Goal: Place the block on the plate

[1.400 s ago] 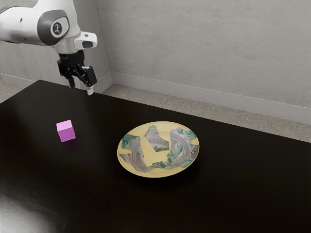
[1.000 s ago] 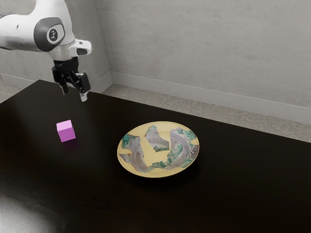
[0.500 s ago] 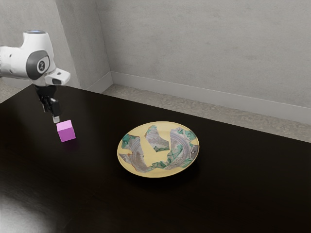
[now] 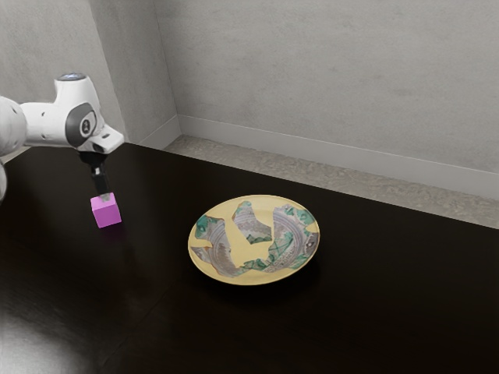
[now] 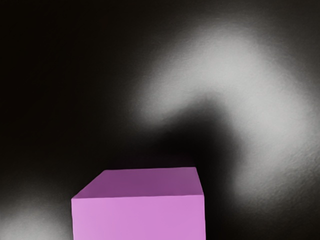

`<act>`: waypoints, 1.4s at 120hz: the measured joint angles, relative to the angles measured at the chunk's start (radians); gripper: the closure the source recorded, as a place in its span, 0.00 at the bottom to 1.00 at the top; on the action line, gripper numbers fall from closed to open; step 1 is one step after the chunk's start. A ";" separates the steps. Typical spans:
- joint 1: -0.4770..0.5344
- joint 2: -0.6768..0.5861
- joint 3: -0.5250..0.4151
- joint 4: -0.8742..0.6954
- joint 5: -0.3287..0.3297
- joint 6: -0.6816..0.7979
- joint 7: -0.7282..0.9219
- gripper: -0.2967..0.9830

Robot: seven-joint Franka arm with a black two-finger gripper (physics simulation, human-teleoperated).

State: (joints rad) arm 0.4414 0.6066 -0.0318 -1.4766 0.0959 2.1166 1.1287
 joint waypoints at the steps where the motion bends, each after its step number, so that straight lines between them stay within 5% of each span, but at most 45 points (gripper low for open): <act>1: 0.001 0.002 0.000 0.001 0.000 0.001 0.004 0.23; 119: 0.025 0.157 0.001 0.091 -0.012 0.018 0.141 0.23; 133: 0.025 0.159 0.001 0.092 -0.012 0.019 0.141 0.41; 168: 0.007 0.091 0.003 0.068 -0.010 0.021 0.141 0.45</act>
State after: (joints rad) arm 0.4479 0.6980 -0.0292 -1.4084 0.0856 2.1371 1.2694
